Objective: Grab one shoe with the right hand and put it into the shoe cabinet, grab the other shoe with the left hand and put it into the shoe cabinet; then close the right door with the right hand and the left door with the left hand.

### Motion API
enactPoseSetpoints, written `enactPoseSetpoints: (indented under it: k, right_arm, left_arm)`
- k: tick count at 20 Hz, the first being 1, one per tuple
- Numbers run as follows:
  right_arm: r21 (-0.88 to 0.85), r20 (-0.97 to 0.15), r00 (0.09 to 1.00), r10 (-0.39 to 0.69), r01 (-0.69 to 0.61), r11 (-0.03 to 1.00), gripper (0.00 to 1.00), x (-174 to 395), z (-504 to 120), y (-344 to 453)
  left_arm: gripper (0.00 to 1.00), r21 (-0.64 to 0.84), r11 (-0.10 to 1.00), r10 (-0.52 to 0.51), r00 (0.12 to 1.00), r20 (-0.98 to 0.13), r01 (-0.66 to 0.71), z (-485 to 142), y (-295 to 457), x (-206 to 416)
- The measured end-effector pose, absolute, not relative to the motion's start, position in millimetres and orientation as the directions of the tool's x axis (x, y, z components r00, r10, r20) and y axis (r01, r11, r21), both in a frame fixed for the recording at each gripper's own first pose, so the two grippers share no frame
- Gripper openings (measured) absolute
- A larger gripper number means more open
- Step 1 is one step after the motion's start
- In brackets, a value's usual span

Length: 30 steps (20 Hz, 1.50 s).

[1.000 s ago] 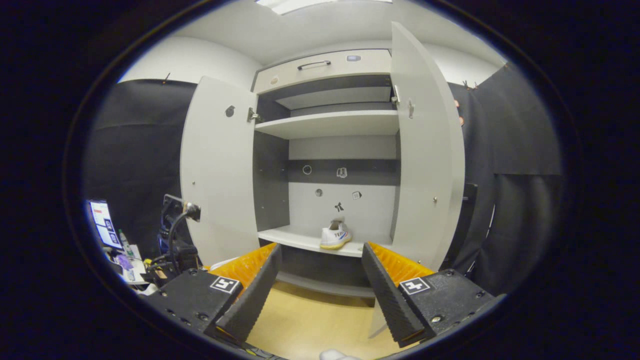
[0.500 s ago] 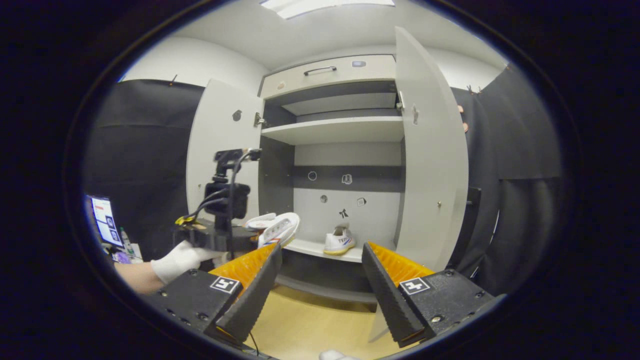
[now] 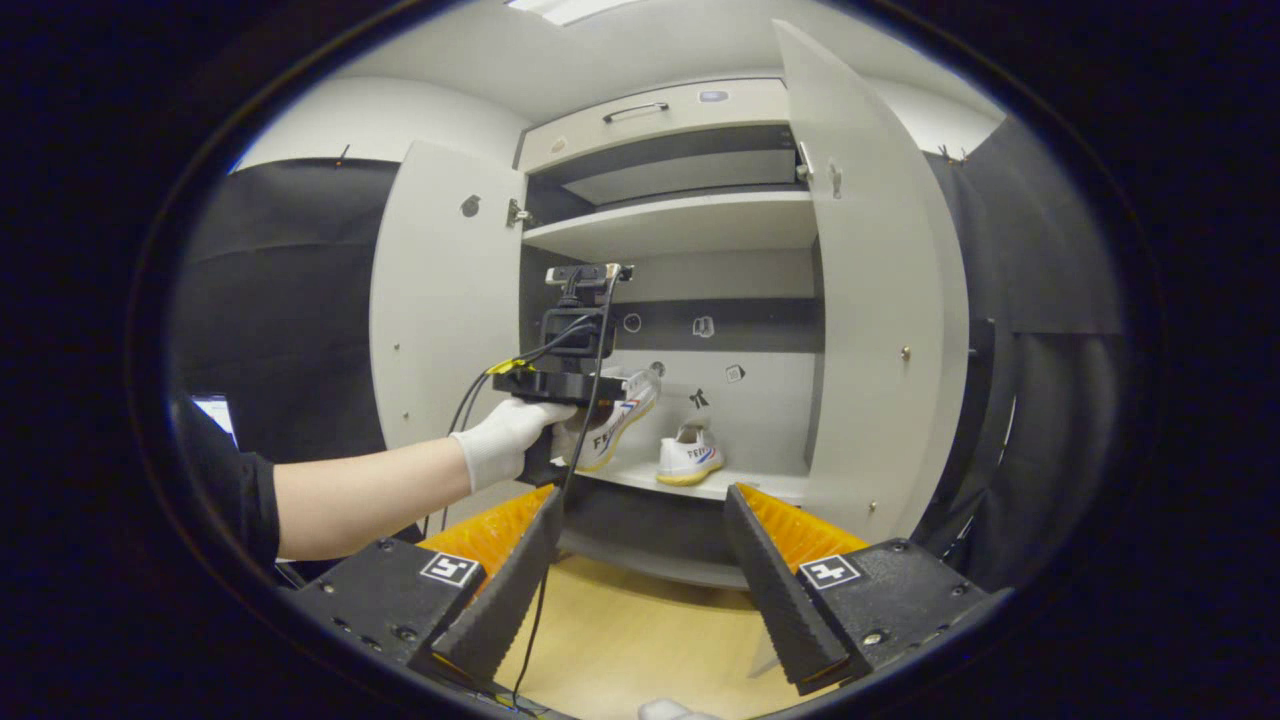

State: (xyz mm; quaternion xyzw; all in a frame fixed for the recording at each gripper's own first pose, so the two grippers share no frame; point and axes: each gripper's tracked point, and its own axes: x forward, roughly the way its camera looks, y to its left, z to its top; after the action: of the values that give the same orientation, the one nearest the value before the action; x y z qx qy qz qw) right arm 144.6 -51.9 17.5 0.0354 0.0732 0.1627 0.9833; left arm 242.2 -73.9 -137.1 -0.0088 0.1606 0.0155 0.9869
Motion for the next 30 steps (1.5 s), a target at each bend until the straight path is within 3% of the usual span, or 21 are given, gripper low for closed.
enactPoseSetpoints:
  k: [6, 11, 14, 15, 16, 18, 21, 30]
  right_arm:
    - [0.094, -0.158, 0.93, 0.331, -0.319, 0.943, 1.0, 149.1, 12.8, -49.1]
    - [0.105, -0.176, 0.924, 0.339, -0.325, 0.94, 1.0, 153.1, 9.6, -48.7]
    - [0.096, -0.175, 0.923, 0.343, -0.331, 0.939, 1.0, 152.9, 11.2, -48.6]
    - [0.093, -0.171, 0.923, 0.344, -0.332, 0.939, 1.0, 152.5, 12.5, -49.0]
    - [0.097, -0.171, 0.924, 0.343, -0.331, 0.939, 1.0, 153.5, 15.2, -50.9]
    - [0.106, -0.172, 0.921, 0.348, -0.334, 0.937, 1.0, 154.4, 17.0, -50.3]
    - [0.104, -0.155, 0.928, 0.339, -0.326, 0.94, 1.0, 155.3, 23.8, -52.6]
    - [0.117, -0.117, 0.952, 0.282, -0.269, 0.956, 1.0, 151.5, 40.2, -61.2]
  left_arm:
    - [0.01, 0.033, 0.996, 0.087, 0.862, -0.499, -0.081, -176.1, -69.2, 238.5]
    - [0.03, -0.001, 0.998, 0.053, 0.798, -0.601, -0.067, -190.4, -72.5, 228.7]
    - [0.14, -0.032, 0.998, 0.022, 0.792, -0.609, -0.053, -191.2, -74.4, 226.3]
    - [0.31, -0.047, 0.998, 0.007, 0.797, -0.604, -0.043, -188.5, -75.9, 227.4]
    - [0.18, -0.068, 0.997, -0.019, 0.793, -0.609, -0.029, -187.0, -79.9, 223.5]
    - [0.25, -0.075, 0.997, -0.035, 0.81, -0.586, -0.011, -178.1, -79.6, 221.7]
    - [1.0, -0.084, 0.996, -0.026, 0.858, -0.513, -0.02, -149.1, -72.2, 207.3]
    - [0.97, -0.042, 0.997, -0.069, 0.97, -0.234, 0.06, -54.8, -79.6, 81.9]
